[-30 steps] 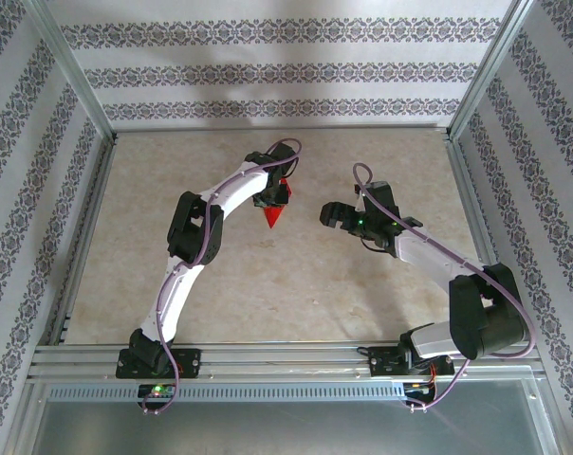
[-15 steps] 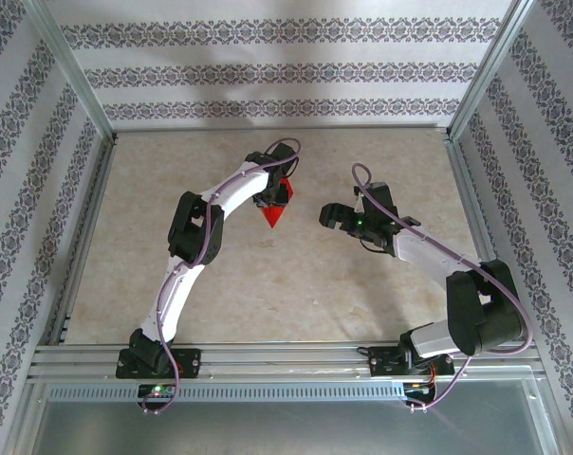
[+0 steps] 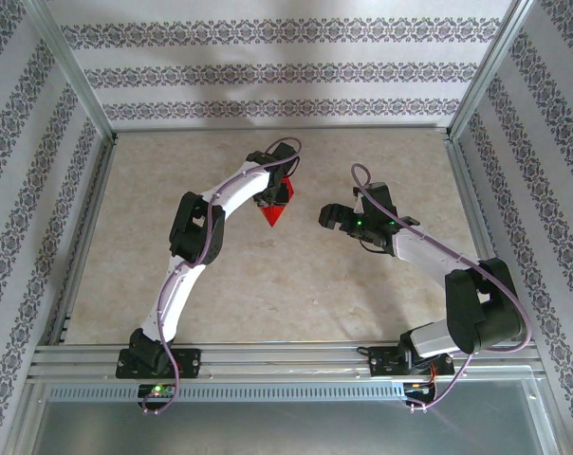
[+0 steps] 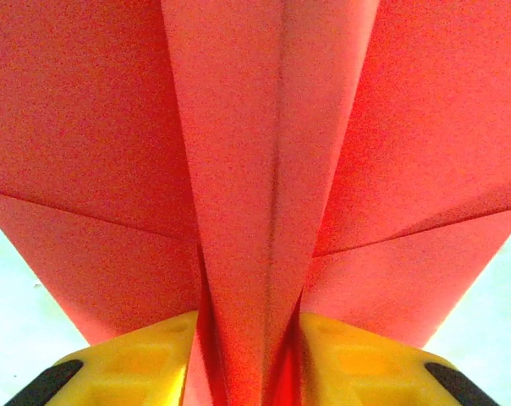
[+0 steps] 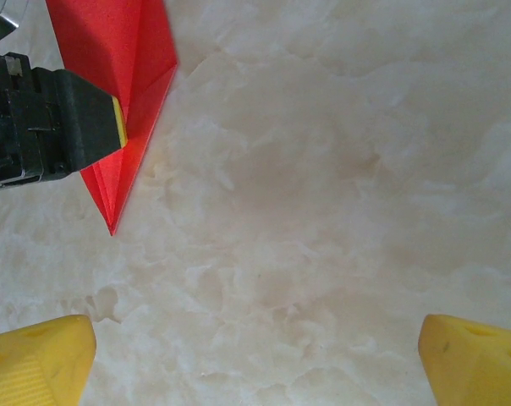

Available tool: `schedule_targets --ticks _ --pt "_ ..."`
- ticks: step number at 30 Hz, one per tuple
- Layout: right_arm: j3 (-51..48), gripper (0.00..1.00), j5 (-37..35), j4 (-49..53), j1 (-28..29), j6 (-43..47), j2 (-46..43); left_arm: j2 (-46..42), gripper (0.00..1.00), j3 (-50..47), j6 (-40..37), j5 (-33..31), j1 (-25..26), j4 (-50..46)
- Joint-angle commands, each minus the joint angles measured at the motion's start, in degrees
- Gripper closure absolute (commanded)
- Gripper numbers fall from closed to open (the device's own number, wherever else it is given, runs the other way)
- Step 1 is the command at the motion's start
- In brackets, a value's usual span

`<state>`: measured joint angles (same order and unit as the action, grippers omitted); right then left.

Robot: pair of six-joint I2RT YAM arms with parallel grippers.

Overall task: Fold a paper plane with a square sheet of paper (pick it up from the middle)
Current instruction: Move the paper plane to the top-center of the table.

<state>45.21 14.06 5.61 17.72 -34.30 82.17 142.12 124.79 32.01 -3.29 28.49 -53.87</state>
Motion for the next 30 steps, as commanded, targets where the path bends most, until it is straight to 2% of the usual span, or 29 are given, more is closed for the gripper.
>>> schedule_targets --ticks 1,8,23,27,30 --pt "0.7 0.02 0.6 0.2 -0.6 -0.4 0.5 2.7 0.68 1.2 0.8 -1.1 0.1 -3.9" --pt "0.8 0.02 0.9 0.1 -0.5 -0.8 0.7 -1.4 0.67 3.9 1.4 -1.5 0.0 -4.2" --pt "1.2 0.02 0.0 0.6 -0.6 -0.8 0.1 -9.7 0.58 3.2 2.0 -3.5 0.3 -4.8" --pt "2.8 0.02 -2.3 2.9 -0.8 1.4 -1.7 -15.4 0.57 0.6 1.9 -4.5 0.3 -2.8" --pt "5.2 0.02 -6.1 5.6 -1.3 4.6 -4.0 -23.3 0.52 -5.9 1.3 -7.4 0.3 1.7"
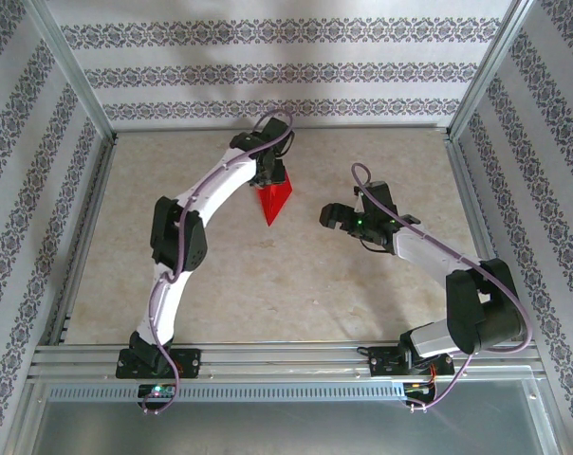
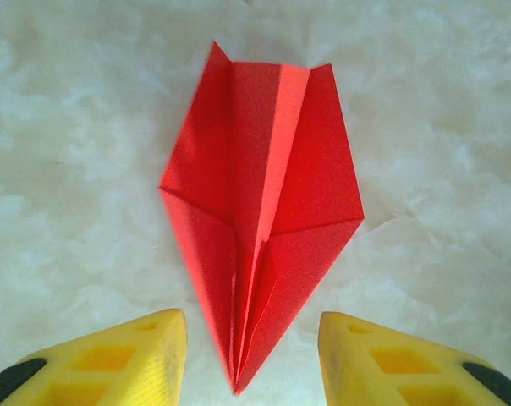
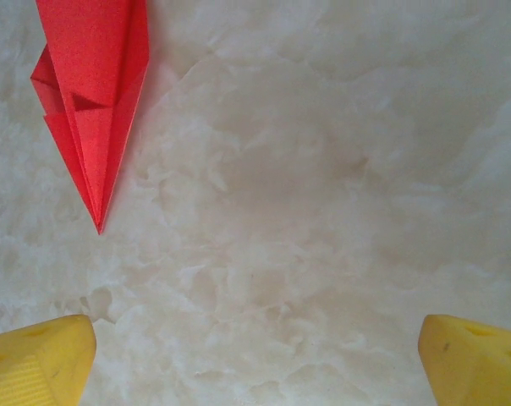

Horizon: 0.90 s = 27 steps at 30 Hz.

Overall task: Fold a paper plane with a square sheet of paper (pick it up from the middle)
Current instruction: Move the paper plane to the top-center of the table, then reset both arms

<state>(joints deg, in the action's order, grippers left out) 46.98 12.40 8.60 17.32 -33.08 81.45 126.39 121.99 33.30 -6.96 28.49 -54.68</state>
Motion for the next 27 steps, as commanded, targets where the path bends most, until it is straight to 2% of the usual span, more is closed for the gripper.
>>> schedule_targets --ticks 1,5,8,10,14,18,21,24,27 --pt "4.3 0.02 -6.3 3.4 -1.0 4.8 -4.2 -10.7 0.50 -6.9 -0.2 -5.1 0.2 4.1" --pt "5.9 0.02 -14.1 4.0 -1.0 10.0 -8.1 -25.5 0.39 -23.8 -1.4 -10.9 -1.1 14.8" --pt "4.3 0.02 -21.6 1.4 -1.1 13.3 -11.4 -38.1 0.24 -39.4 -3.5 -18.0 -2.3 24.4" --pt "1.9 0.02 -27.1 -1.5 -1.3 15.6 -13.2 -46.9 0.13 -51.0 -4.8 -23.4 -3.4 31.1" --pt "-5.5 0.02 -35.8 -9.3 -1.7 20.6 -16.4 -62.4 0.00 -70.7 -8.6 -34.4 -5.5 43.0" --pt "-12.2 0.02 -39.5 -14.0 -5.1 20.3 -18.2 -73.2 0.01 -83.9 -11.6 -36.2 -10.7 48.7" --pt "-16.0 0.02 -39.4 -18.5 -7.5 20.9 -17.3 -75.9 0.01 -91.2 -16.8 -36.1 -14.4 55.5" --pt "-19.3 0.02 -38.4 -25.1 -8.9 24.0 -15.1 -74.5 0.01 -97.5 -21.9 -33.0 -18.1 64.4" --pt "-21.7 0.02 -35.6 -31.6 -9.6 27.8 -12.9 -72.1 0.01 -101.2 -24.1 -25.6 -21.1 71.8"
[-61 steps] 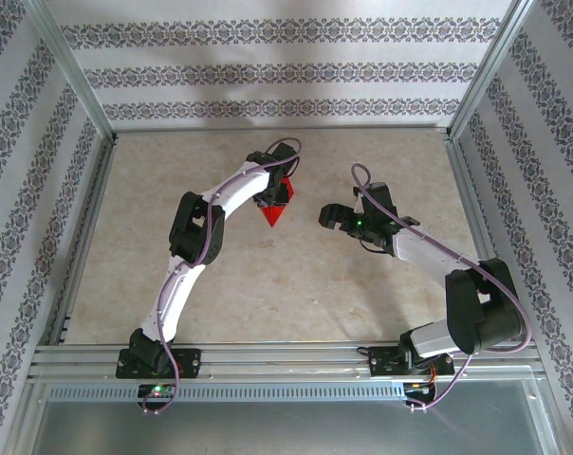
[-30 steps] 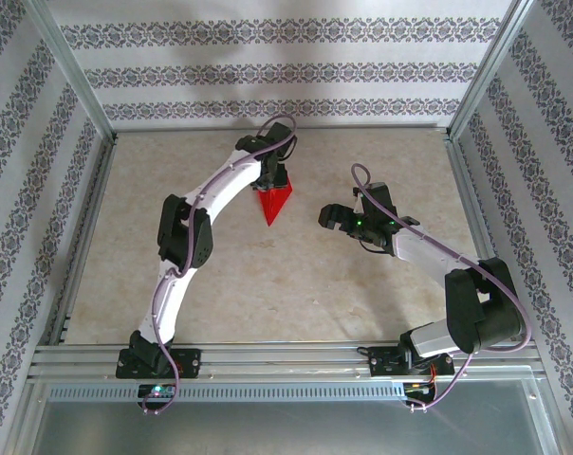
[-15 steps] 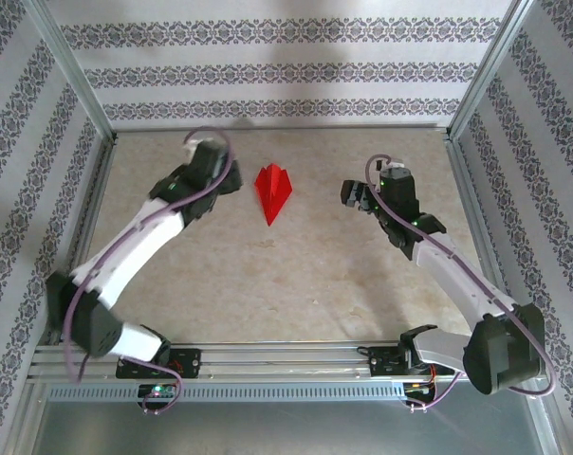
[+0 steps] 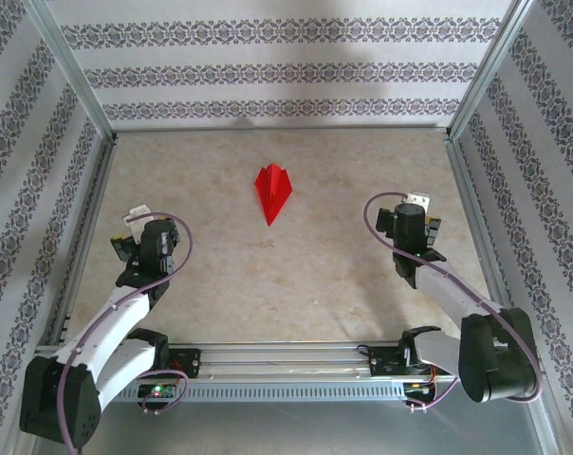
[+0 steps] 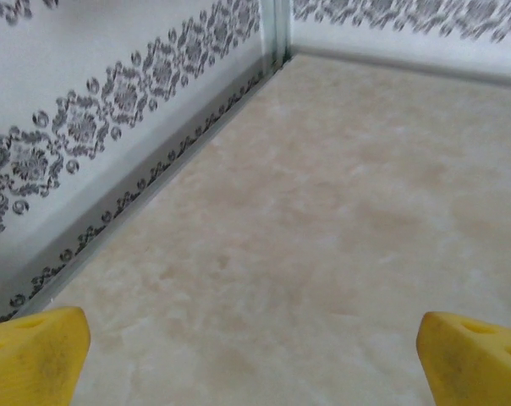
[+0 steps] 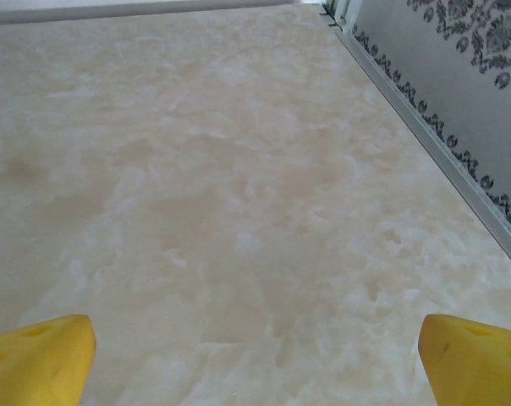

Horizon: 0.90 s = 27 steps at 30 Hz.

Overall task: Fold a paper plane with a square sheet of paper (pick it up from the middle)
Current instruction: Reset both arms

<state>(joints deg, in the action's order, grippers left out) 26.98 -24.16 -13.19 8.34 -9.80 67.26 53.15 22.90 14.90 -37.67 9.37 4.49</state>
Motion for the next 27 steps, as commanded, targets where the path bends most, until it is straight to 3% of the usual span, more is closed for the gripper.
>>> schedule_targets --ticks 1,8,15,27 --pt "-2.5 0.02 3.3 -12.1 -1.0 5.6 1.8 2.0 0.01 -2.9 -6.4 7.9 -2.7 15.1" --pt "-6.1 0.02 13.1 -25.4 -3.4 8.7 5.6 10.8 0.01 -6.8 -13.4 21.9 -5.3 33.3" --pt "-9.2 0.02 20.4 -36.1 -5.9 9.7 9.2 20.7 0.01 -9.8 -14.9 32.9 -7.5 50.0" --pt "-7.9 0.02 26.5 -43.4 -7.2 10.1 19.5 35.7 0.01 -6.3 -14.9 36.4 -8.8 58.6"
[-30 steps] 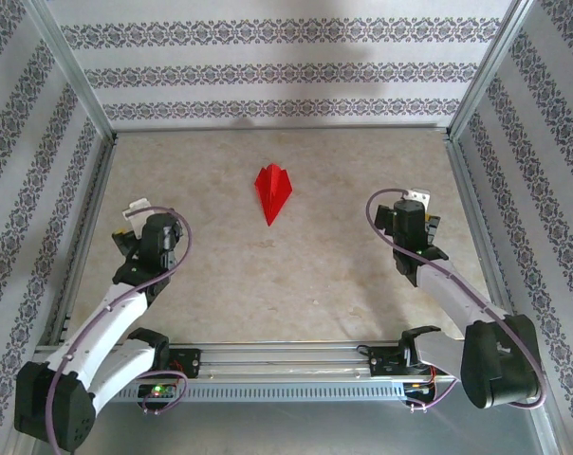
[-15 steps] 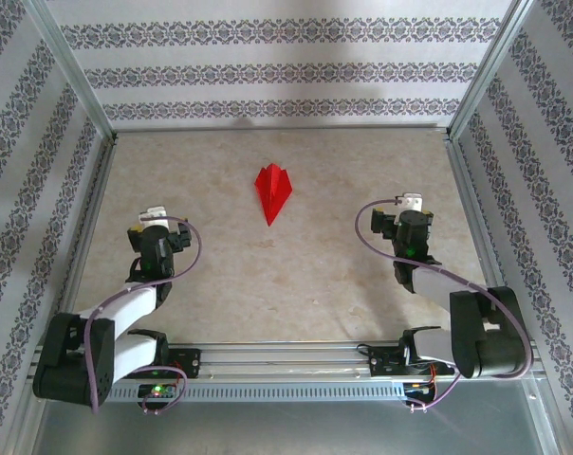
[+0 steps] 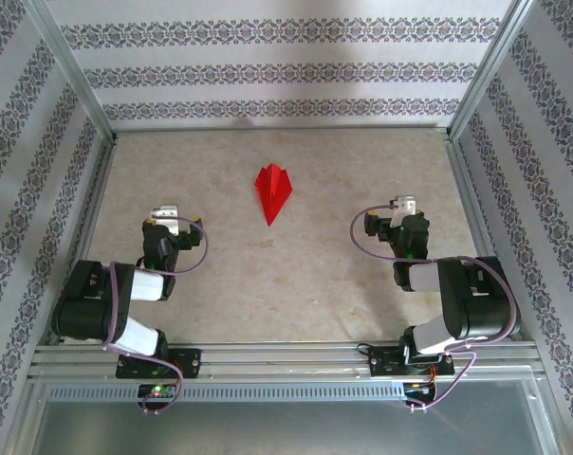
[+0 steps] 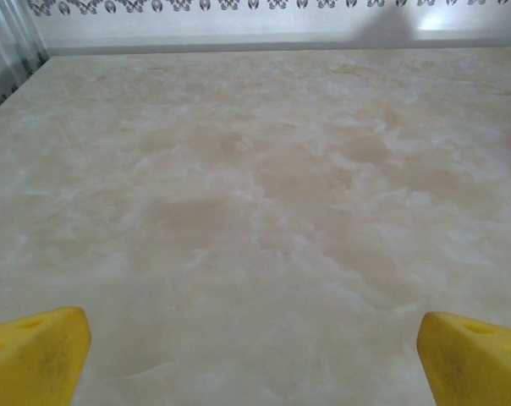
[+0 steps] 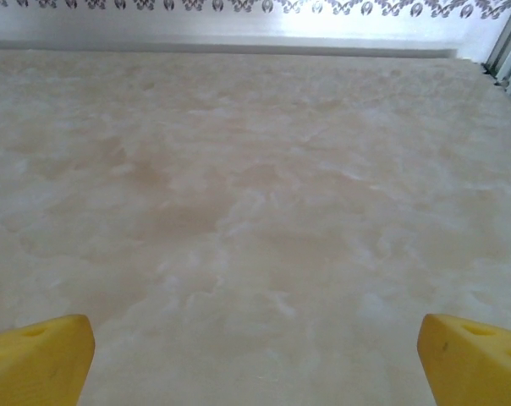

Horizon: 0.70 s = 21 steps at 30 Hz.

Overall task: Fold a paper plane with a square sheet of paper (pick it up from the middle)
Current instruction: Reset both arms

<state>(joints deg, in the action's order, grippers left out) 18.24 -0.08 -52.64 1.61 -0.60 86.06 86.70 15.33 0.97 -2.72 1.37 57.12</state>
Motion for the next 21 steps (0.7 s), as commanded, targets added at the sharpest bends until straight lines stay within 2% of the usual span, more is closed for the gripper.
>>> schedule_targets --ticks 1,3,8,21 --pt "1.0 0.02 2.4 -3.2 -0.5 1.0 0.5 3.4 0.01 1.5 -0.9 0.8 -0.8 6.8" --pt "1.1 0.02 2.4 -2.8 -0.4 1.1 0.7 5.1 0.01 2.1 -0.7 -0.2 -0.8 7.4" --pt "3.6 0.02 -1.1 -0.4 -0.8 -1.1 1.2 4.2 0.01 6.0 0.7 -4.2 -0.7 -1.6" --pt "3.6 0.02 -1.1 -0.4 -0.8 -1.1 1.2 4.6 0.01 5.8 -0.4 -1.7 -0.7 -0.5"
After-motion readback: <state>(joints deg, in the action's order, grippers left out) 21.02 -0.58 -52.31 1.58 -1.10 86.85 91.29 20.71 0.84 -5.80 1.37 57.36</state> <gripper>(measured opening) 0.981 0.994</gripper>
